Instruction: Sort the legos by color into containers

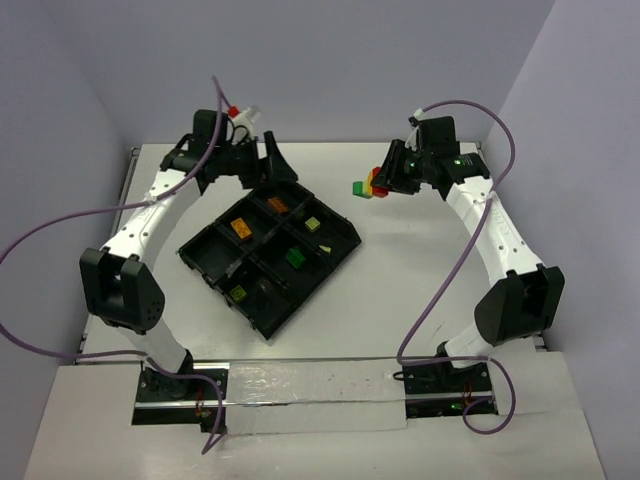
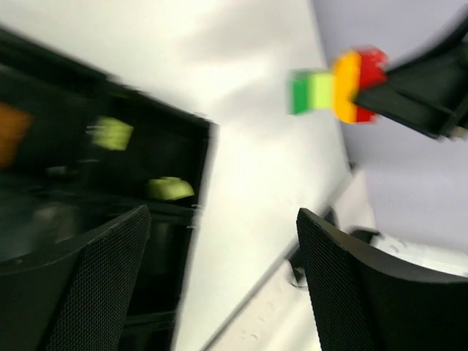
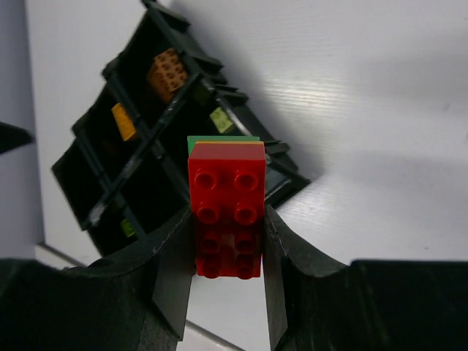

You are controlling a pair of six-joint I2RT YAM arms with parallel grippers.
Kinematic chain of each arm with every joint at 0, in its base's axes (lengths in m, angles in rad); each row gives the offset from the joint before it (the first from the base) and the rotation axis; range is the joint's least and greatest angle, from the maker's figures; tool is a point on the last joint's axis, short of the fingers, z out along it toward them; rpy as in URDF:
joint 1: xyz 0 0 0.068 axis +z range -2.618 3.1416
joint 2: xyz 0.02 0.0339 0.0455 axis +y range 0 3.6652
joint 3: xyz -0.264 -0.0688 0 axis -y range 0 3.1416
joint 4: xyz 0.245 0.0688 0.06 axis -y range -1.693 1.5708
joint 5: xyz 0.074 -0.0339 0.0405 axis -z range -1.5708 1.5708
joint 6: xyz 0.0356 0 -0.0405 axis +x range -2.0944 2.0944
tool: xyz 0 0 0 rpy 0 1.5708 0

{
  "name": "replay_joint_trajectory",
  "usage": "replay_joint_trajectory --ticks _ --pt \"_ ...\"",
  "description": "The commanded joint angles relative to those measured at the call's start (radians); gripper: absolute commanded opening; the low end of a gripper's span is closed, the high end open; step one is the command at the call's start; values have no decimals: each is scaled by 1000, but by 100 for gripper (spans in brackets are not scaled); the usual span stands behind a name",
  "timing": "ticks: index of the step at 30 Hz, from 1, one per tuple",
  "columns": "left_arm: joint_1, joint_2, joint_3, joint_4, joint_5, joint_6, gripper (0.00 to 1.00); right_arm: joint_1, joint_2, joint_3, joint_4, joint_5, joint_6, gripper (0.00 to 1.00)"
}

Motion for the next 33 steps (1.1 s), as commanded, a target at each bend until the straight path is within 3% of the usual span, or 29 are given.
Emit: replay_joint_trajectory --ticks 1,6,15,33 --pt "-44 26 -24 208 218 -133 87 4 -39 28 69 -128 33 0" --pt "-72 25 -100 419 246 -308 85 6 -54 24 74 -137 45 0" --pt "-112 62 -134 528 240 -400 79 15 -67 -7 119 -161 91 0" --pt "-135 202 -43 665 279 -513 65 34 -52 14 137 -213 104 0"
